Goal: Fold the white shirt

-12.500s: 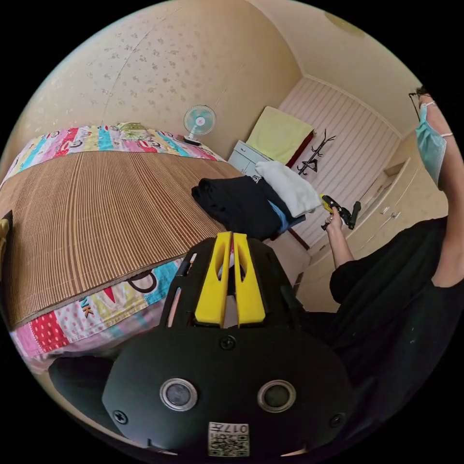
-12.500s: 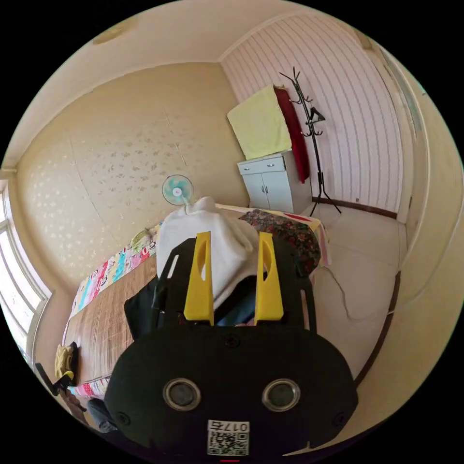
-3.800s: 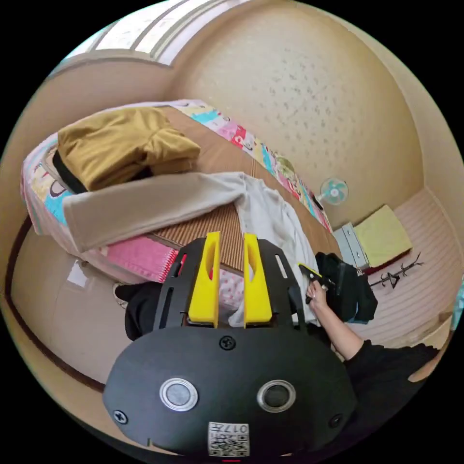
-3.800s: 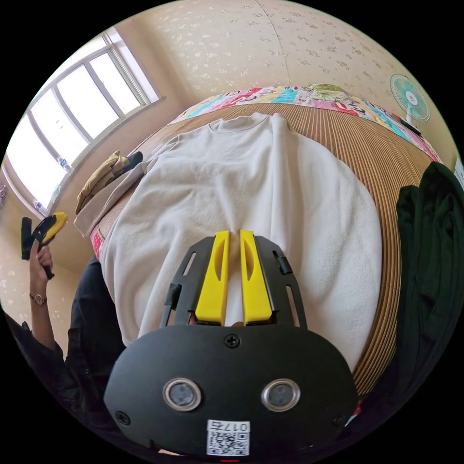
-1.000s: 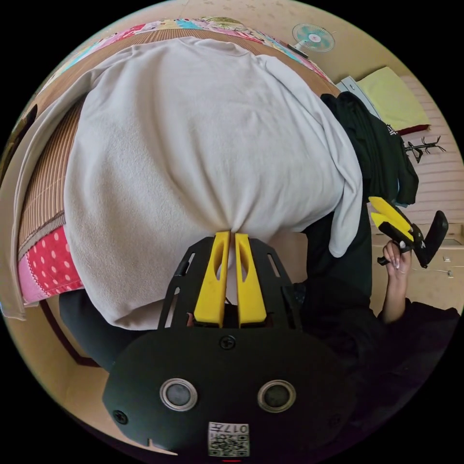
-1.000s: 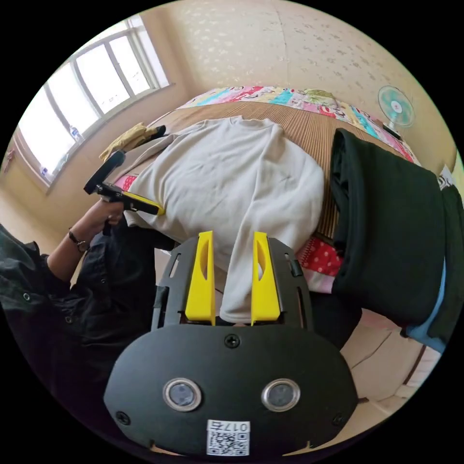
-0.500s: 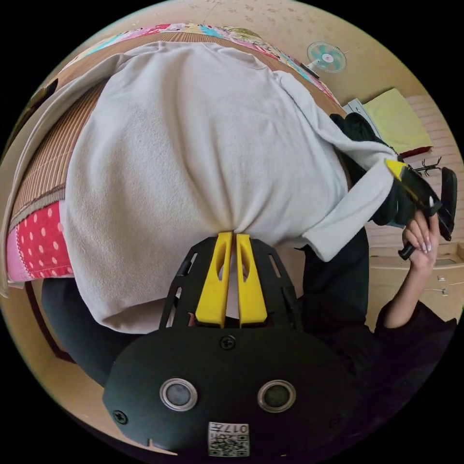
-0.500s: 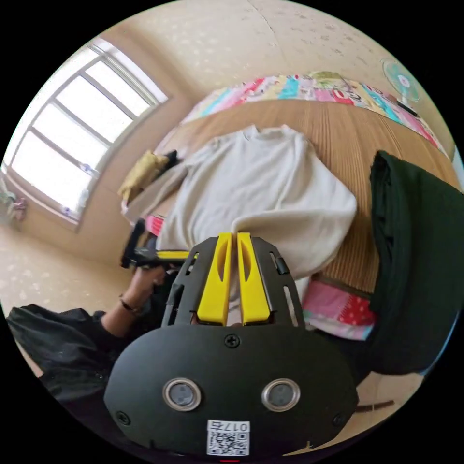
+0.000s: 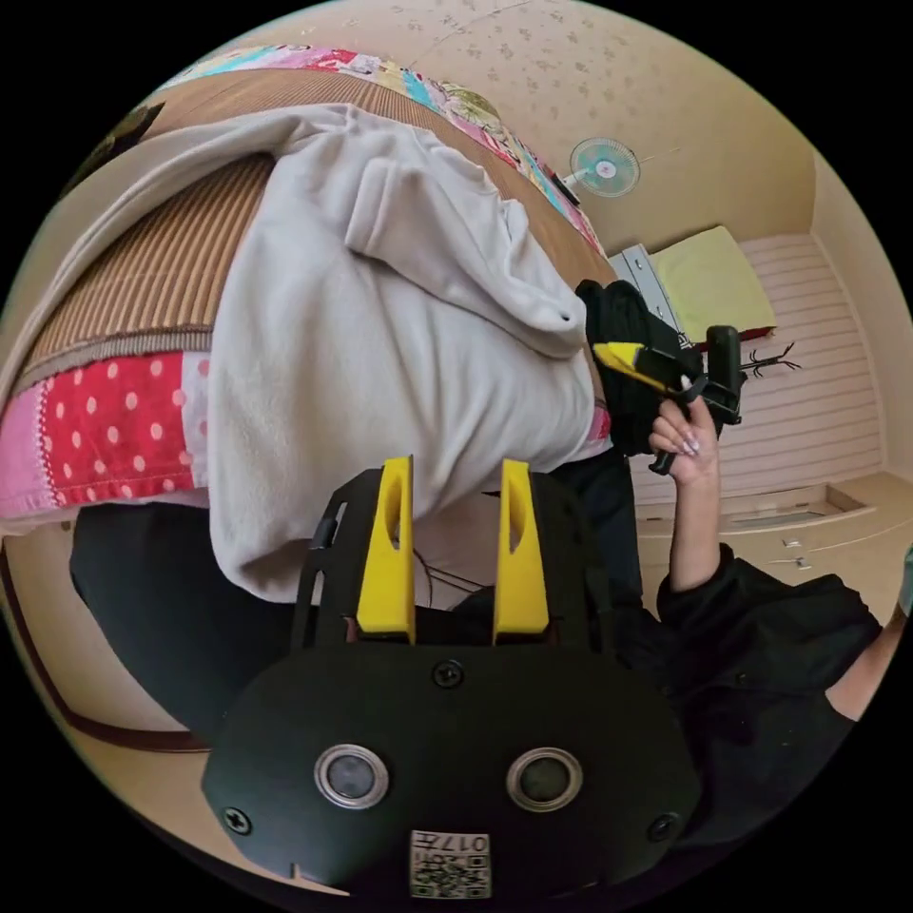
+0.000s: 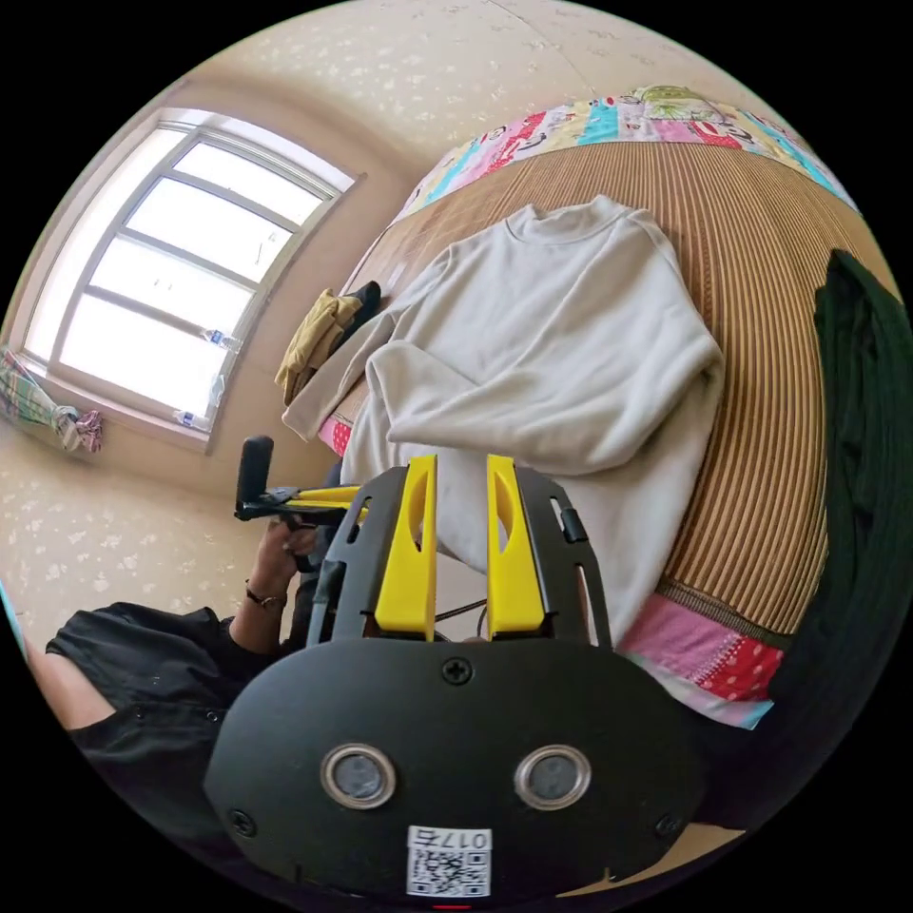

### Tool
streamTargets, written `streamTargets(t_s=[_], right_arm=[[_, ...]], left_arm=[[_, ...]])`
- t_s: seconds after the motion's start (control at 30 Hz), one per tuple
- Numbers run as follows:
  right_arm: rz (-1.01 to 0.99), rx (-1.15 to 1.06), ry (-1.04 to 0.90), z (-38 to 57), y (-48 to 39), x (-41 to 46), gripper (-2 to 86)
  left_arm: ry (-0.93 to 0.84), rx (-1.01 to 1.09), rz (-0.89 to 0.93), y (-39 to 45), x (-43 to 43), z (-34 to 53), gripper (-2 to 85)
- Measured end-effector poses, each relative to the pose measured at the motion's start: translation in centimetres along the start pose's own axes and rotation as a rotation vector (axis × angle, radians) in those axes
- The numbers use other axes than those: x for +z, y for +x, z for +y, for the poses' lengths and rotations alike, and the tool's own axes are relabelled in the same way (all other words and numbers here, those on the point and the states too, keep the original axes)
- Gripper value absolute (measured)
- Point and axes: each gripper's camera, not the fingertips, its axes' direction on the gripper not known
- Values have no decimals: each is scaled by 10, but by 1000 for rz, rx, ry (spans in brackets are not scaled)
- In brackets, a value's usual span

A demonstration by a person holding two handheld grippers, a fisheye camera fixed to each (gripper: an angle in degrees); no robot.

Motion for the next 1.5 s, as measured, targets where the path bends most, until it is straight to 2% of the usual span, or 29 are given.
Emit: streamTargets(t_s=[0.13,0.23,0.3,0.37,0.5,0.63,0.73,0.93,1.07,1.17,1.2,1.27,1.43,1.5], right_arm=[[17,62,10,16,24,-21,81],[10,89,17,22,28,-31,81],[-1,101,10,23,28,-33,81],[-20,121,-1,22,29,-33,82],[-87,158,5,9,25,-43,88],[-17,145,43,-26,13,-61,96],[31,136,71,-74,16,-66,102],[190,256,108,-209,45,-31,139],[311,316,99,-267,52,10,140],[476,340,-21,-292,59,58,117],[527,339,-43,-292,60,68,75],[551,349,27,-280,56,60,45],[368,415,366,-240,64,-33,29],[313,454,440,-235,75,-69,27]], left_arm=[[103,127,-168,42,-46,-20,125],[107,152,-292,56,-56,-49,125],[106,133,-296,55,-57,-68,130],[110,86,-261,47,-57,-84,137],[255,39,-116,30,-61,-94,124],[229,54,40,26,-50,-90,50],[267,69,154,48,-65,-68,46],[316,111,162,128,-103,-17,43],[359,99,180,163,-116,0,40],[336,126,149,192,-118,0,39],[299,143,116,203,-117,-4,38],[279,177,75,220,-123,-6,37],[296,195,112,237,-157,-5,37],[311,163,152,229,-171,-12,37]])
